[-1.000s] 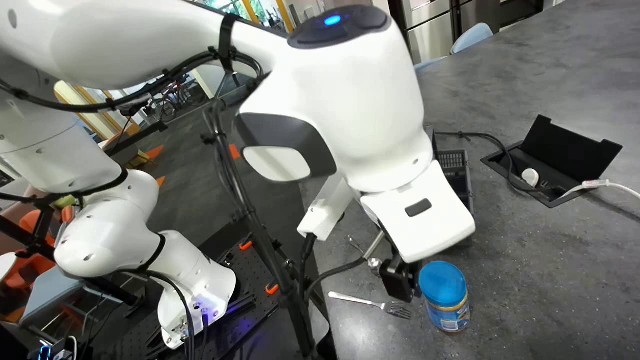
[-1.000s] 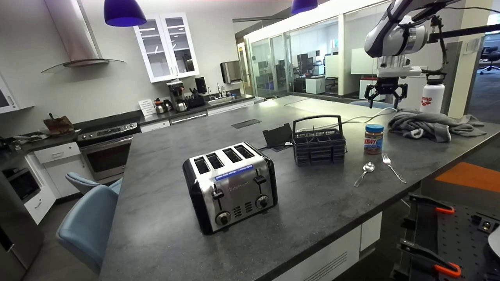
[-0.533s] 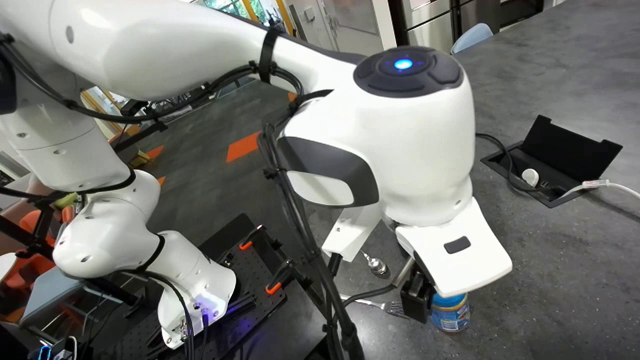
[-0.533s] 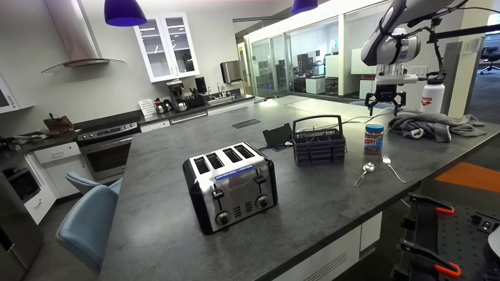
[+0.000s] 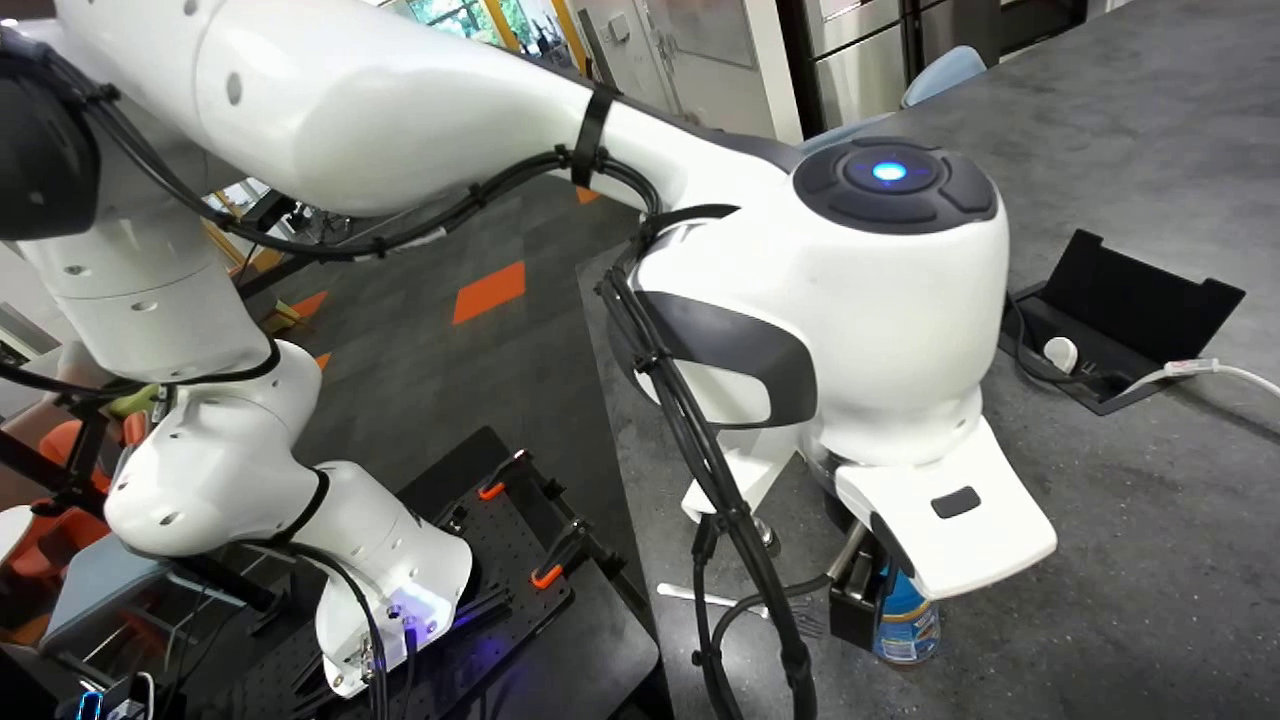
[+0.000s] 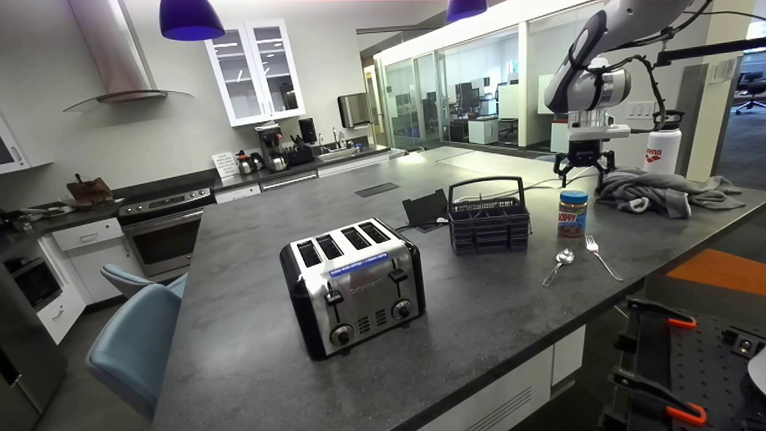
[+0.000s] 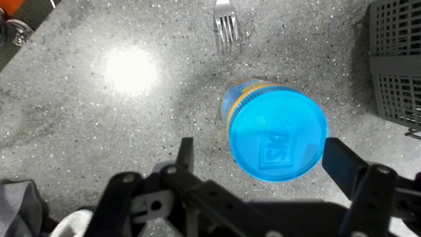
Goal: Put the blue lid on the counter top
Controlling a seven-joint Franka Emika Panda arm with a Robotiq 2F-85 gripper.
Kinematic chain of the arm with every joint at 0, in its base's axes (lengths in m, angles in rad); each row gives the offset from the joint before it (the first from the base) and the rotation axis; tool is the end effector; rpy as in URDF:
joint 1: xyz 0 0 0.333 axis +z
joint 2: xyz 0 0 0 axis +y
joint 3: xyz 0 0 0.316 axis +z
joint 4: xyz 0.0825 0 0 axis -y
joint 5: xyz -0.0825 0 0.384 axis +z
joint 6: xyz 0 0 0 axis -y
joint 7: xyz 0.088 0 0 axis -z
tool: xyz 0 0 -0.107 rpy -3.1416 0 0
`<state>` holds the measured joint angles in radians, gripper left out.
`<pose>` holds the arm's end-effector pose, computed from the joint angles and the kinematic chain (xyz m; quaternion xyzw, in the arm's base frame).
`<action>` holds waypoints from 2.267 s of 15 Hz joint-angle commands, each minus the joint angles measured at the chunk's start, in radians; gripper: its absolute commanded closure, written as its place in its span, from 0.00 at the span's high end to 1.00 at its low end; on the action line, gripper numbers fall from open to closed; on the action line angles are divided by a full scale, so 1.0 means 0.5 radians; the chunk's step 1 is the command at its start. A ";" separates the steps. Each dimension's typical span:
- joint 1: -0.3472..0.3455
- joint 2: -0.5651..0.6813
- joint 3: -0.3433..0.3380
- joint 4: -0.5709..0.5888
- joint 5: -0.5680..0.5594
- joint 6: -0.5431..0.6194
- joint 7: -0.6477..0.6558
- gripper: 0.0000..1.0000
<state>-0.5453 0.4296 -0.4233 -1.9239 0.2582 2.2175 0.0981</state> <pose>0.3632 -0.4935 0.2766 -0.8228 0.5666 0.0342 0.0297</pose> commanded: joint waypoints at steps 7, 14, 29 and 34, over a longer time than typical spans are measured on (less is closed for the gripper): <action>-0.008 0.050 0.053 0.046 -0.002 -0.011 0.021 1.00; 0.024 0.057 0.045 0.024 -0.038 0.013 0.054 1.00; 0.048 0.075 0.036 0.005 -0.056 0.110 0.083 0.54; 0.062 -0.043 0.009 -0.046 -0.081 0.093 0.085 0.54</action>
<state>-0.5282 0.4667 -0.4058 -1.9189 0.2460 2.2503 0.1065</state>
